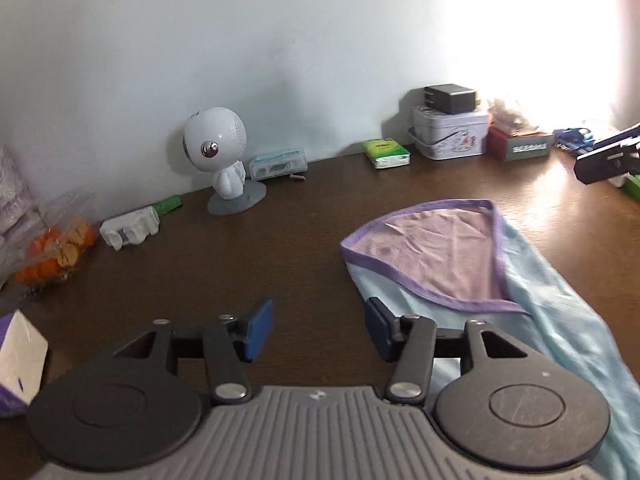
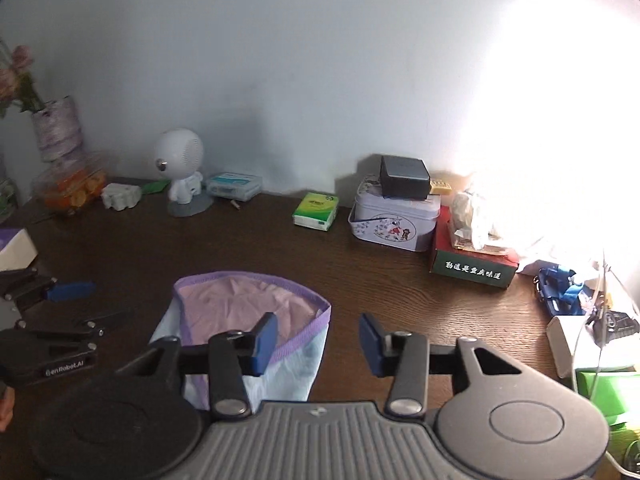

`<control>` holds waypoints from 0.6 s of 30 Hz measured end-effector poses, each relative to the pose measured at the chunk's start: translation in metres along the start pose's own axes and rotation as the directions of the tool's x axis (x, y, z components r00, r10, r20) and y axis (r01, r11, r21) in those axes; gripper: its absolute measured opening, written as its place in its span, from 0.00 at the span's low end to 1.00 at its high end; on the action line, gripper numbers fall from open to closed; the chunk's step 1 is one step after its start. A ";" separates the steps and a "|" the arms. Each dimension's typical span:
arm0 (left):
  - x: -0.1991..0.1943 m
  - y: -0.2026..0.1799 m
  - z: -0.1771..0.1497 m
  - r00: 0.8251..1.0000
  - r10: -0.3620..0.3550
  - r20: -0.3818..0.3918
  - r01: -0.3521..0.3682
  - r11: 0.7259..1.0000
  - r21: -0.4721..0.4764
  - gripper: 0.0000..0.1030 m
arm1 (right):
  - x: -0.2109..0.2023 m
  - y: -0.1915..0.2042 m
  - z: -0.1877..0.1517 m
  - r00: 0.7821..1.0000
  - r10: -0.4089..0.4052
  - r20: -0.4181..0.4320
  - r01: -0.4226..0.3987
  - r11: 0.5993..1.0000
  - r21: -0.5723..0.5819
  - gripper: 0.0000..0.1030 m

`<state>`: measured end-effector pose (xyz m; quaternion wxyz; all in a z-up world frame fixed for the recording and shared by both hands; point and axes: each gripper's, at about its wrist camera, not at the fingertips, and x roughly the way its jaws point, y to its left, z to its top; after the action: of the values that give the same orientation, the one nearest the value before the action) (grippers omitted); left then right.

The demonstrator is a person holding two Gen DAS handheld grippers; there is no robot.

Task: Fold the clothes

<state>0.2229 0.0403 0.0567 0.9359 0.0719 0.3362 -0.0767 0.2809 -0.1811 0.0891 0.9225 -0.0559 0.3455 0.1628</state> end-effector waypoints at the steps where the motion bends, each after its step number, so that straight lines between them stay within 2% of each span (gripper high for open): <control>1: -0.026 -0.008 -0.013 0.994 -0.109 0.006 0.109 0.994 -0.007 0.64 | -0.020 0.007 -0.012 1.000 0.021 -0.013 -0.022 0.999 -0.040 0.46; 2: -0.052 -0.018 -0.027 0.978 -0.208 0.016 0.209 0.978 -0.005 0.66 | -0.042 0.014 -0.027 0.998 0.049 -0.043 -0.053 0.995 -0.090 0.49; 4: -0.095 -0.040 -0.059 0.936 -0.352 0.021 0.352 0.936 0.021 0.72 | -0.086 0.026 -0.067 0.990 0.116 -0.075 -0.127 0.978 -0.163 0.50; 7: -0.146 -0.078 -0.111 0.874 -0.485 -0.009 0.480 0.863 0.157 0.73 | -0.145 0.042 -0.139 0.967 0.250 -0.055 -0.256 0.934 -0.249 0.50; 9: -0.163 -0.093 -0.138 0.841 -0.540 -0.029 0.531 0.815 0.231 0.77 | -0.175 0.049 -0.187 0.931 0.364 -0.043 -0.360 0.887 -0.288 0.50; 10: -0.169 -0.100 -0.152 0.826 -0.562 -0.034 0.551 0.794 0.258 0.82 | -0.186 0.053 -0.208 0.917 0.398 -0.035 -0.389 0.870 -0.303 0.50; 11: -0.170 -0.108 -0.163 0.833 -0.550 -0.054 0.543 0.796 0.269 0.82 | -0.195 0.058 -0.226 0.906 0.423 -0.022 -0.407 0.857 -0.317 0.50; 13: -0.164 -0.125 -0.179 0.877 -0.468 -0.110 0.477 0.815 0.329 0.80 | -0.199 0.066 -0.244 0.908 0.418 -0.005 -0.400 0.865 -0.301 0.50; 14: -0.161 -0.131 -0.184 0.889 -0.442 -0.120 0.454 0.815 0.359 0.77 | -0.198 0.069 -0.249 0.913 0.409 0.007 -0.390 0.876 -0.283 0.49; 16: -0.159 -0.128 -0.185 0.893 -0.431 -0.128 0.447 0.825 0.345 0.51 | -0.187 0.075 -0.255 0.922 0.387 0.018 -0.370 0.894 -0.254 0.48; 17: -0.158 -0.127 -0.185 0.895 -0.427 -0.131 0.445 0.831 0.334 0.45 | -0.180 0.077 -0.257 0.928 0.373 0.000 -0.361 0.899 -0.247 0.39; 18: -0.157 -0.125 -0.186 0.896 -0.423 -0.134 0.443 0.836 0.323 0.29 | -0.172 0.081 -0.259 0.935 0.355 -0.024 -0.350 0.905 -0.243 0.20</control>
<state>-0.0356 -0.0321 0.0050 0.8567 0.1594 0.3517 -0.3421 -0.0290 -0.2063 0.0072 0.8676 -0.1037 0.3177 0.3683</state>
